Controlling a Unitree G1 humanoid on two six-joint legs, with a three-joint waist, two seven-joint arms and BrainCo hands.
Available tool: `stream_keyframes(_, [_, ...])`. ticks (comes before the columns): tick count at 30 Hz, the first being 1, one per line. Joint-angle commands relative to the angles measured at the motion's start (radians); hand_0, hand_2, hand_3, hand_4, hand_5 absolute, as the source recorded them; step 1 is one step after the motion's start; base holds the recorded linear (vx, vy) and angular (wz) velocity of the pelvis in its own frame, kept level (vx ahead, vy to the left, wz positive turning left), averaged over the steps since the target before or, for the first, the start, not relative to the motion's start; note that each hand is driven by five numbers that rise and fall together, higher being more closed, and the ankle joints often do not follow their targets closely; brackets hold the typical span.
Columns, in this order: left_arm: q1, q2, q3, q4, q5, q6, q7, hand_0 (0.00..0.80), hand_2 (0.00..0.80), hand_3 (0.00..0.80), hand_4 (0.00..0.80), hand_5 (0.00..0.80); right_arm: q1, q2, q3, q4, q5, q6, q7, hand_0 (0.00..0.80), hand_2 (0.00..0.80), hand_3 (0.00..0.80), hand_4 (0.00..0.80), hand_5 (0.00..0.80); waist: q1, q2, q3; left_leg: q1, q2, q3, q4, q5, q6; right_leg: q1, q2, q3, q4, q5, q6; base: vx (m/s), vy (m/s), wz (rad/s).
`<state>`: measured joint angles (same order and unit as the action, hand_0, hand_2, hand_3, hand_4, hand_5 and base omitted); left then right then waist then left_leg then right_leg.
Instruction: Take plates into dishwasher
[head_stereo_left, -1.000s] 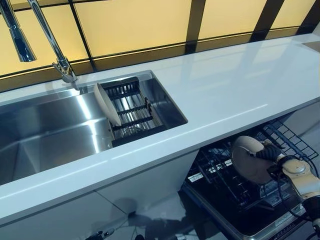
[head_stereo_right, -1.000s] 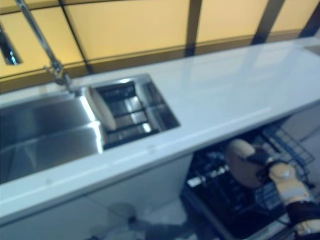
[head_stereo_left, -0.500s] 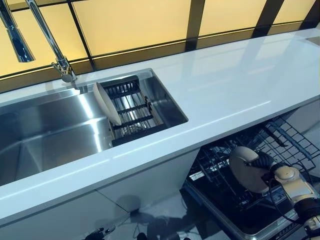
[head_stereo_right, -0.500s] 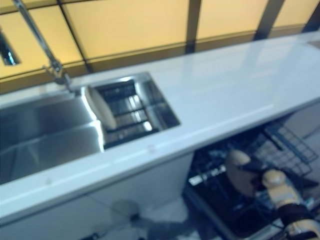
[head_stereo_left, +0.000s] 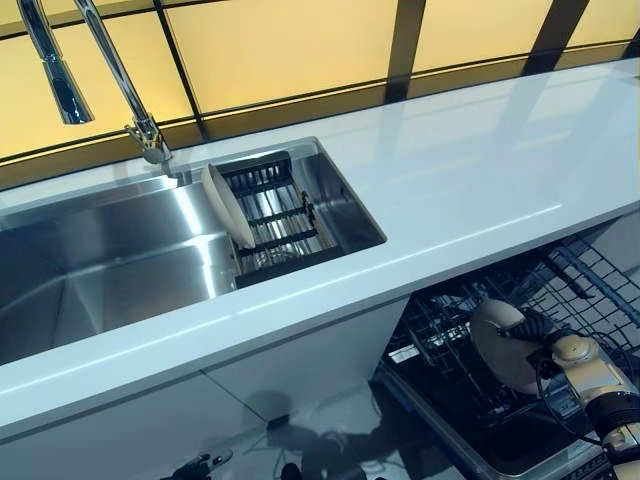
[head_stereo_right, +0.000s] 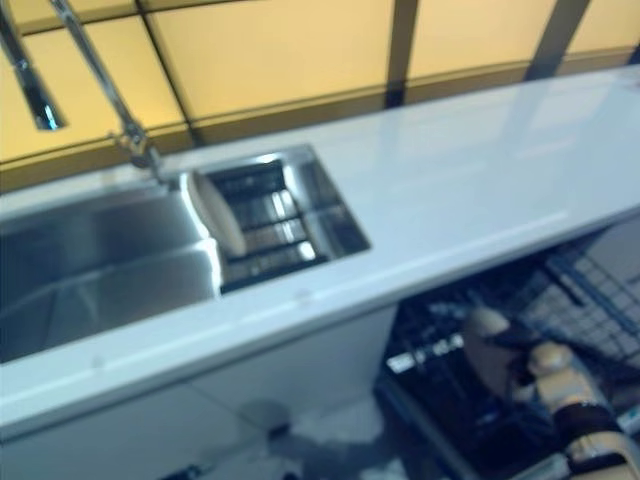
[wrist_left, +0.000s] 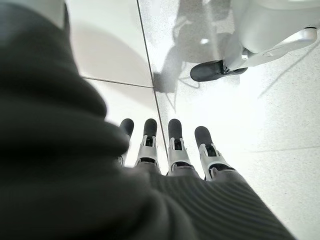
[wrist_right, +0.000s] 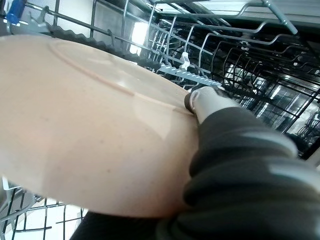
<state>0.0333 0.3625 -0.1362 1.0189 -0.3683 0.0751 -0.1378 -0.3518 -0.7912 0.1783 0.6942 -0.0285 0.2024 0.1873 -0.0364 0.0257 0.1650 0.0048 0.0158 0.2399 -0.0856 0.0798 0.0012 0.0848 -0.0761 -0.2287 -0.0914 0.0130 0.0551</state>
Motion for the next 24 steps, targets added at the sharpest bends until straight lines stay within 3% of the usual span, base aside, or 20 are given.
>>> stream_keyframes(1, [-0.045, -0.007, -0.038, 0.007, -0.012, -0.006, -0.009, 0.000, 0.000, 0.000, 0.000, 0.000, -0.109, 0.023, 0.051, 0.072, -0.016, -0.020, 0.004, 0.800, 0.800, 0.800, 0.800, 0.800, 0.037, 0.001, -0.014, 0.049, -0.042, -0.039, -0.002, -0.142, 0.019, -0.016, 0.059, -0.008, 0.004, -0.034, -0.005, 0.000, 0.000, 0.00])
stream_keyframes(10, [-0.048, -0.008, -0.036, 0.013, -0.013, -0.008, -0.006, 0.000, 0.000, 0.000, 0.000, 0.000, -0.106, 0.021, 0.053, 0.087, -0.042, -0.020, 0.013, 0.800, 0.800, 0.800, 0.800, 0.800, 0.036, -0.001, -0.010, 0.049, -0.041, -0.038, -0.002, -0.141, 0.019, -0.015, 0.059, -0.008, 0.004, -0.033, -0.004, 0.000, 0.000, 0.00])
stream_keyframes(12, [-0.046, -0.007, -0.035, 0.007, -0.012, -0.004, -0.004, 0.000, 0.000, 0.000, 0.000, 0.000, -0.099, 0.018, 0.047, 0.076, -0.031, 0.003, 0.000, 0.505, 0.505, 0.505, 0.505, 0.505, 0.036, -0.003, -0.009, 0.051, -0.041, -0.038, -0.002, -0.142, 0.019, -0.014, 0.059, -0.007, 0.004, -0.033, -0.004, 0.000, 0.000, 0.00])
stream_keyframes(13, [-0.045, -0.007, -0.034, 0.007, -0.011, -0.004, -0.004, 0.000, 0.000, 0.000, 0.000, 0.000, -0.094, 0.018, 0.042, 0.072, -0.031, 0.006, 0.001, 0.094, 0.094, 0.094, 0.094, 0.094, 0.035, -0.004, -0.009, 0.053, -0.041, -0.038, -0.002, -0.143, 0.019, -0.013, 0.060, -0.006, 0.004, -0.033, -0.004, 0.000, 0.000, 0.00])
stream_keyframes(14, [-0.042, -0.006, -0.033, 0.006, -0.010, -0.005, -0.004, 0.000, 0.000, 0.000, 0.000, 0.000, -0.093, 0.016, 0.041, 0.065, -0.033, 0.010, 0.001, 0.000, 0.000, 0.000, 0.000, 0.000, 0.034, -0.006, -0.009, 0.054, -0.041, -0.037, -0.002, -0.143, 0.019, -0.012, 0.060, -0.004, 0.004, -0.033, -0.004, 0.000, 0.000, 0.00])
stream_keyframes(24, [-0.049, -0.001, -0.021, 0.003, -0.014, 0.005, 0.005, 0.000, 0.000, 0.000, 0.000, 0.000, -0.076, -0.021, 0.019, -0.034, -0.039, 0.045, 0.007, 0.000, 0.000, 0.000, 0.000, 0.000, 0.020, -0.022, -0.006, 0.064, -0.038, -0.030, -0.002, -0.145, 0.020, -0.006, 0.064, 0.009, 0.004, -0.030, -0.003, 0.000, 0.000, 0.00])
